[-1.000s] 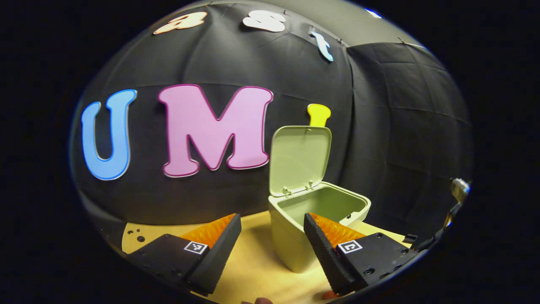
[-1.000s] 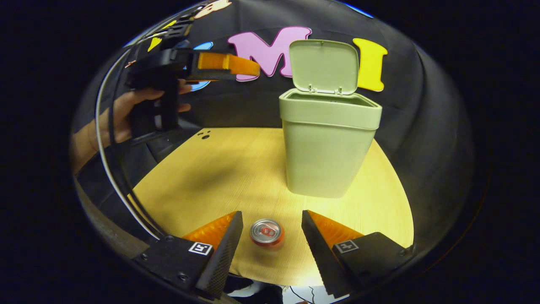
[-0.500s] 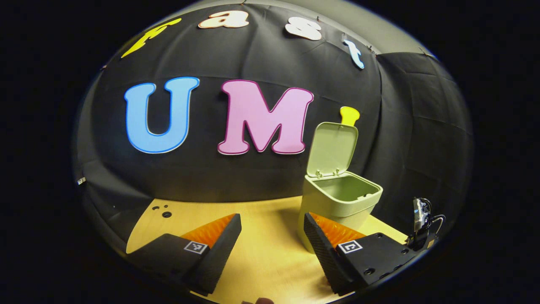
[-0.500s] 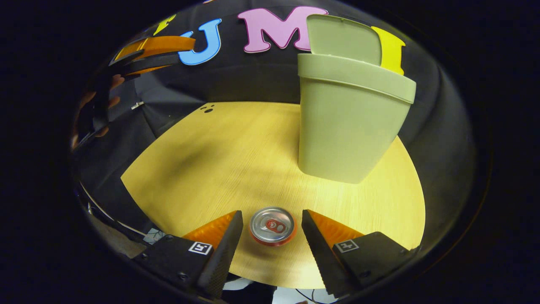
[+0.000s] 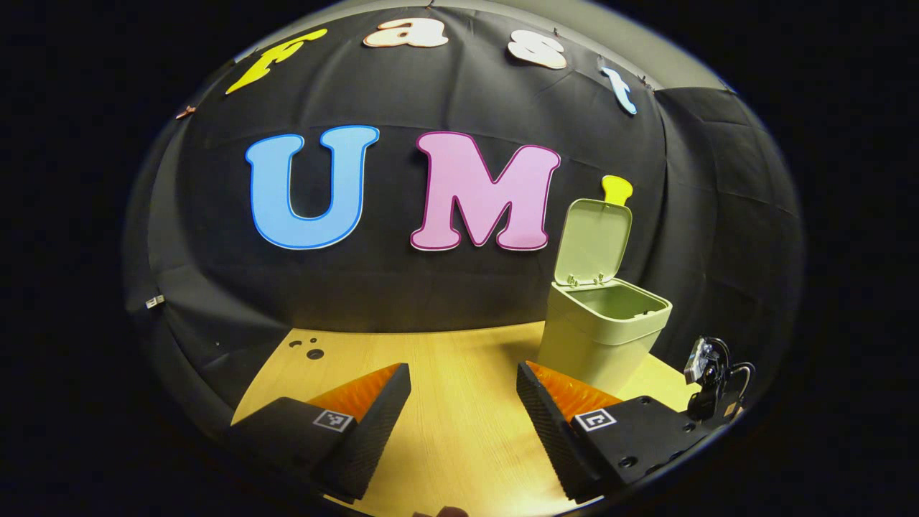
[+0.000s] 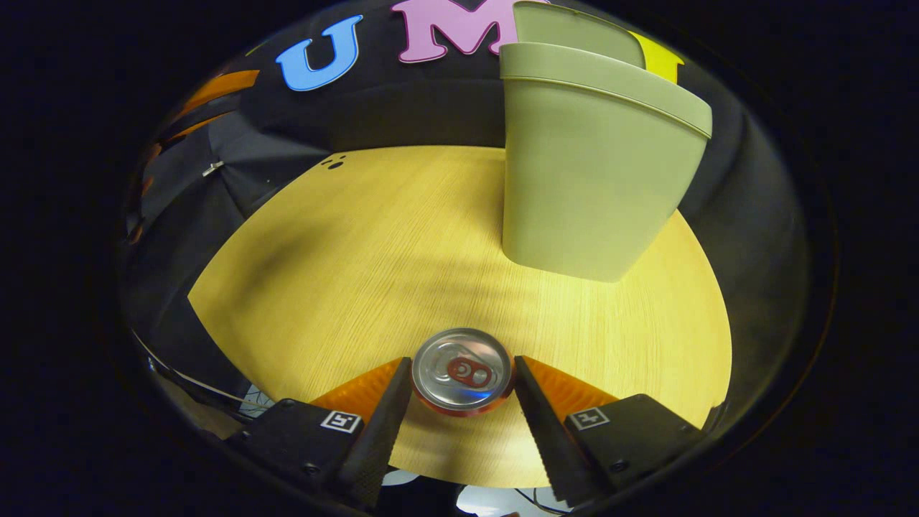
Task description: Press the lid of the desktop garbage bin to open it, pick up the crumpled paper on the desktop and throw it into the bin, then pick up the pop can on the desktop and drop it into the bin, and finally close the garbage bin lid.
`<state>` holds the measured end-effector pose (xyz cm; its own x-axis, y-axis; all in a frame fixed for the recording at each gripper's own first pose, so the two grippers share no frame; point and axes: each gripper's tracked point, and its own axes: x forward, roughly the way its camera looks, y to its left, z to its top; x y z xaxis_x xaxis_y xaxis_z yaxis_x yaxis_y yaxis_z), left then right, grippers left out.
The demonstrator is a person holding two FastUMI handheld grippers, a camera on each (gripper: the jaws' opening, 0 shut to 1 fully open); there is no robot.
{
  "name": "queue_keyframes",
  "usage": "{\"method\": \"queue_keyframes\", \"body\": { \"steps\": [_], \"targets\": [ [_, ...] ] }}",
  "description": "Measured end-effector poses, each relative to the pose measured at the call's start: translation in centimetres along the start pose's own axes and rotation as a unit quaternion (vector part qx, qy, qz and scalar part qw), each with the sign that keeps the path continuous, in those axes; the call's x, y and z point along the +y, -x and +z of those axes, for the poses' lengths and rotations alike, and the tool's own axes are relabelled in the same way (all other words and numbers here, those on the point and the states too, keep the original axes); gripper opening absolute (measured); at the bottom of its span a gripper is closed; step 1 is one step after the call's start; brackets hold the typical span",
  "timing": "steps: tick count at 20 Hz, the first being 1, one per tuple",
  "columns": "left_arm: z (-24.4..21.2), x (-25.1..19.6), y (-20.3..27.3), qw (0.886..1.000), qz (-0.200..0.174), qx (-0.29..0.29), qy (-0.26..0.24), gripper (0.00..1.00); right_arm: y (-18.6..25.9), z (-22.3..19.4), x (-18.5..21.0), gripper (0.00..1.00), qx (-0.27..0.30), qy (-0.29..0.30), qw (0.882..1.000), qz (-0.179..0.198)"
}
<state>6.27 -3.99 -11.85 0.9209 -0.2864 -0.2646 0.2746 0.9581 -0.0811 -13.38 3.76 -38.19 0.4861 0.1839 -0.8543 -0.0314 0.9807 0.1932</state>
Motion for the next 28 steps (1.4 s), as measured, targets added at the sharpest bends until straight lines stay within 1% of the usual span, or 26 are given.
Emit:
{"method": "queue_keyframes", "body": {
  "steps": [1,2,3,8,12,14,17,22,25,28],
  "targets": [
    [-0.1,0.2,0.0,1.000,-0.003,-0.001,-0.001,0.96,0.0,-0.3,0.2,0.88,0.002,-0.004,1.000,-0.001],
    [-0.1,0.4,0.0,1.000,-0.006,-0.001,-0.001,0.96,0.2,-0.1,0.2,0.84,0.001,-0.006,1.000,-0.003],
    [-0.2,0.5,0.0,1.000,-0.010,0.000,0.000,0.96,0.5,0.3,0.1,0.83,-0.005,-0.006,1.000,-0.008],
    [-0.7,1.5,0.2,1.000,-0.022,-0.001,-0.001,0.96,2.6,2.8,-0.3,0.82,-0.024,-0.010,0.999,-0.030],
    [-1.0,2.3,0.2,1.000,-0.030,-0.002,0.003,0.96,5.4,5.7,-0.5,0.83,-0.037,-0.022,0.998,-0.041],
    [-1.4,2.8,0.1,0.999,-0.032,-0.003,0.005,0.96,7.1,7.8,-0.5,0.83,-0.052,-0.027,0.997,-0.043],
    [-1.9,3.5,0.0,0.999,-0.036,0.001,0.002,0.96,10.1,11.5,0.0,0.83,-0.076,-0.036,0.996,-0.036],
    [-2.8,4.1,-0.2,0.999,-0.042,0.008,0.005,0.96,14.4,18.1,-0.3,0.82,-0.124,-0.032,0.991,-0.034],
    [-3.0,4.1,-0.3,0.999,-0.041,0.010,0.011,0.96,15.9,22.6,-0.7,0.82,-0.156,-0.039,0.987,-0.023],
    [-2.8,3.8,-0.3,0.999,-0.038,0.009,0.011,0.96,17.1,26.8,-2.1,0.82,-0.188,-0.056,0.980,-0.013]
  ]
}}
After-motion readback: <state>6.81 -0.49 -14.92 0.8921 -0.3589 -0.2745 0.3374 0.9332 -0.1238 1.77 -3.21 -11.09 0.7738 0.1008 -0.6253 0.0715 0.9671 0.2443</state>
